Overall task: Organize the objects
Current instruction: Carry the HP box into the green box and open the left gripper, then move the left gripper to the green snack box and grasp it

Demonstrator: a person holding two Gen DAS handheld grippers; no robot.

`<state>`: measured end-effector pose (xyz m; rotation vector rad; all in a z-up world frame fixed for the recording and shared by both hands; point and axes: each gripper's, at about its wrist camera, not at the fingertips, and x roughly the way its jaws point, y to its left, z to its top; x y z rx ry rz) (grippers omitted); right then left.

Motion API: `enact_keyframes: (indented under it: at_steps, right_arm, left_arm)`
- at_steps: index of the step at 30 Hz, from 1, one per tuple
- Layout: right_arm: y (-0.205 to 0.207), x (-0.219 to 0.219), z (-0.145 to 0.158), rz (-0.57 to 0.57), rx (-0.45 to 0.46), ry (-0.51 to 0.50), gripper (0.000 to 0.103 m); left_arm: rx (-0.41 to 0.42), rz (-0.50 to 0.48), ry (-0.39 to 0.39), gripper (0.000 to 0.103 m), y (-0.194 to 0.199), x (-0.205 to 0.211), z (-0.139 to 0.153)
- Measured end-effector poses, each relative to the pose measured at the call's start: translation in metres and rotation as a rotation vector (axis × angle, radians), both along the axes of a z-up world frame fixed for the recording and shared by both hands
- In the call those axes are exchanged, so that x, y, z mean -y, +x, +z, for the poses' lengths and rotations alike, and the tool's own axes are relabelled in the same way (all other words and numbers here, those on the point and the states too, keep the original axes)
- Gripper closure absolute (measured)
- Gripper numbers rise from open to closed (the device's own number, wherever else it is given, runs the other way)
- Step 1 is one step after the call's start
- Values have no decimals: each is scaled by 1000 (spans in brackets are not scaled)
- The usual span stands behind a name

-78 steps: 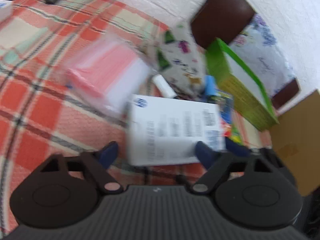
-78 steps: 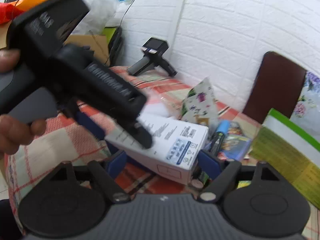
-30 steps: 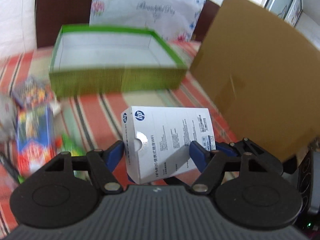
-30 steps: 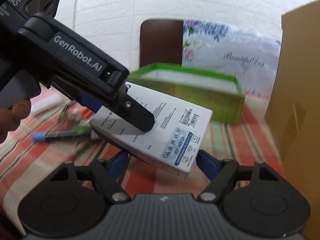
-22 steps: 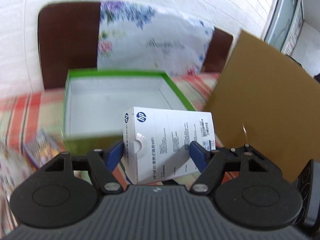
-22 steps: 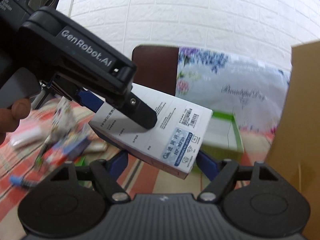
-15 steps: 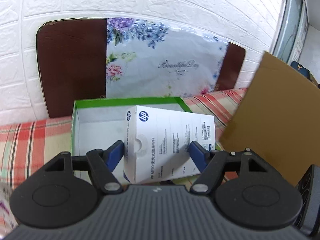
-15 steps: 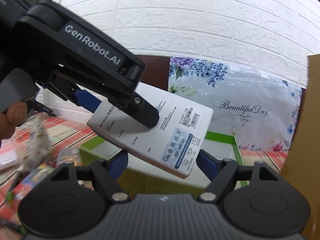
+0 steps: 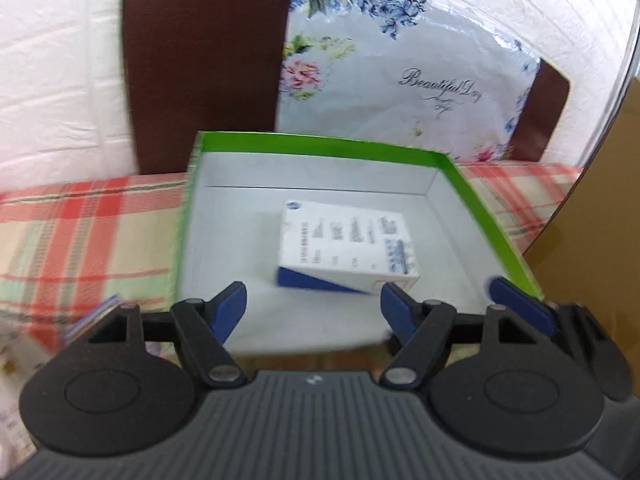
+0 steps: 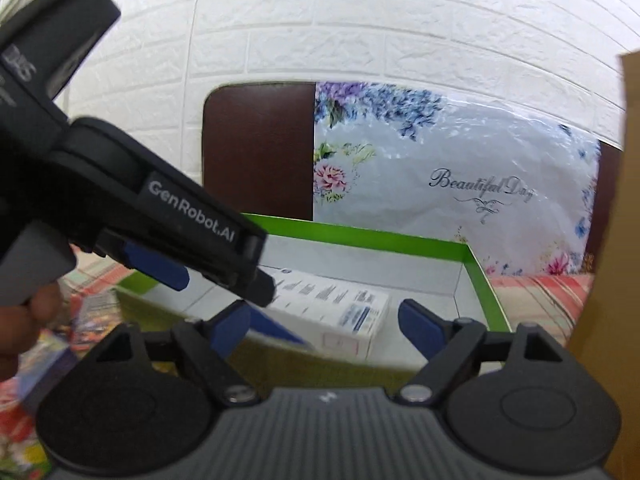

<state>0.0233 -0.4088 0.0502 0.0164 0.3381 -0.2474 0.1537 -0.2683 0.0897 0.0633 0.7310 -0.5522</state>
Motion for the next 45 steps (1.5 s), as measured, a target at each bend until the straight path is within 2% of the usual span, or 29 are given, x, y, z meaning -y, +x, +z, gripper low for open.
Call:
enact_keyframes:
  at_steps: [4,8,13,17,21,22,23,25,27,29,32,35,37,39,40,42,45]
  right_arm:
    - [-36,-14,-2,6,16,64,18]
    - [-61,-30,-15,62,-57,143,21]
    - [-81,-50,-25,141,-141,228,29]
    - [-84,-73,-28,218,-177,189,34]
    - [-82,-90,-27,283,-186,183,33]
    - [-78,-95,-27,303,-193,180,31]
    - [-76,-102,-28,329,-203,172,24]
    - [-67,-115,-27,362,-211,123,20]
    - [-55,-122,-23,365,-205,92,21]
    - [-47,-118,-15,361,-193,130,22]
    - [-45,-115,-5,342,-168,124,25]
    - [-42,-112,-7,300,-191,87,27]
    - [-35,-112,-12,311,-235,106,27]
    - [-26,-119,-19,362,-290,102,28]
    - [-22,-125,-22,381,-307,88,29]
    - [-15,-135,-28,387,-318,49,37]
    - [-11,-132,-29,350,-308,24,39]
  left_arm:
    - [41,0,36,27,-31,-14,6]
    - [19,1,21,27,-48,-30,6]
    - [-2,32,-16,26,-80,-82,-9]
    - [-53,104,-42,28,-95,-143,-24]
    - [-90,182,-74,28,-108,-196,-32]
    - [-110,195,-87,28,-109,-206,-36]
    - [-134,206,-103,28,-111,-214,-40]
    - [-174,208,-133,28,-113,-225,-48]
    - [-174,211,-140,28,-117,-226,-51]
    - [-147,187,-136,28,-126,-223,-51]
    - [-123,89,-104,28,-136,-210,-50]
    - [-153,11,-84,28,-137,-193,-59]
    - [-148,35,-18,29,-134,-179,-69]
    - [-70,85,47,27,-131,-174,-70]
    - [-60,119,72,27,-125,-176,-71]
    - [-61,209,69,27,-109,-189,-70]
    - [-84,308,45,28,-94,-211,-64]
